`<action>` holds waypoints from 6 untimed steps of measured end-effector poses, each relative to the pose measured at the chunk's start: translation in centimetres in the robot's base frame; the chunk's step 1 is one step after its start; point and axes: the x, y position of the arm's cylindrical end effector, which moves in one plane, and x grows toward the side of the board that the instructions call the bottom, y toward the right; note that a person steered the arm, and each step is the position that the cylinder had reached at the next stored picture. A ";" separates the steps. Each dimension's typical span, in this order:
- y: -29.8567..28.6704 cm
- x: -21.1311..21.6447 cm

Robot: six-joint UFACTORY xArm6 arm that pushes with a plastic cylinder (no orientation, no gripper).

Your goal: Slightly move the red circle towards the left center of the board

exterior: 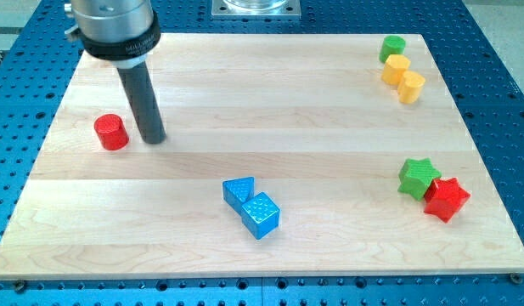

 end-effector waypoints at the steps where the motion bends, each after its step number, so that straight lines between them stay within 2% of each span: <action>1: -2.8 -0.1; 2: -0.6 -0.2; 3: 11.2 -1.7; 4: 20.6 -2.2; 6: 39.5 0.3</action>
